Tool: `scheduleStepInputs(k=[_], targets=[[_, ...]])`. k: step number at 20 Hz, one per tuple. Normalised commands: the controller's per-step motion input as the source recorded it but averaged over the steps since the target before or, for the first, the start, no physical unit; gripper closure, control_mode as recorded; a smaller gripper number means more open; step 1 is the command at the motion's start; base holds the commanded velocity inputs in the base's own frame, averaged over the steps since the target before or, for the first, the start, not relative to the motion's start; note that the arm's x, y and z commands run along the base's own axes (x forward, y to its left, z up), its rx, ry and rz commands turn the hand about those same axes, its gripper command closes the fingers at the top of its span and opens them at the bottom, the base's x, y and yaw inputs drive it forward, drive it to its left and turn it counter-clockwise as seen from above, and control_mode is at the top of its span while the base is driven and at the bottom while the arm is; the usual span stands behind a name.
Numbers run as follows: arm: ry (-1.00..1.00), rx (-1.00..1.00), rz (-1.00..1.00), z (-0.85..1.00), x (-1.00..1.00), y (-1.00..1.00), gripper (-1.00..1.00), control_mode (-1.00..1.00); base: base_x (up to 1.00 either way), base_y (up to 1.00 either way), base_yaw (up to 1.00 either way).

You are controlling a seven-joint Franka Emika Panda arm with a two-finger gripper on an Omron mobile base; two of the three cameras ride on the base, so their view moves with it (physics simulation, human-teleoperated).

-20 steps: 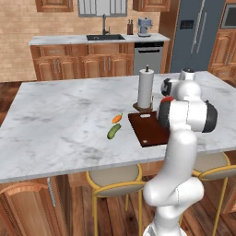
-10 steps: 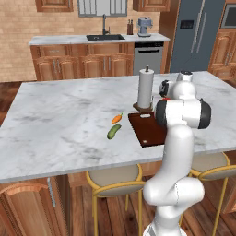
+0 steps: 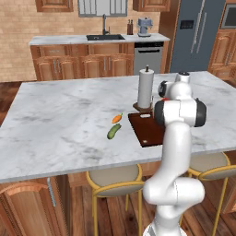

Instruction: Place the two vegetables and bowl onto the tray for setting up a vegetable dip station.

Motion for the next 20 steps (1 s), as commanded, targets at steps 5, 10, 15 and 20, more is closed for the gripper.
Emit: scheduleStepInputs(k=[5, 10, 15, 20], targets=[[0.04, 0.0, 0.0, -0.13, 0.26, -0.09, -1.0, -1.0, 0.0, 0.0, 0.0], [0.08, 0.0, 0.0, -0.13, 0.23, -0.1, -1.0, -1.0, 0.0, 0.0, 0.0], [0.07, 0.0, 0.0, -0.14, 0.21, -0.08, -1.0, -1.0, 0.0, 0.0, 0.0], [0.05, 0.0, 0.0, -0.1, 0.23, -0.07, -1.0, -1.0, 0.0, 0.0, 0.0]])
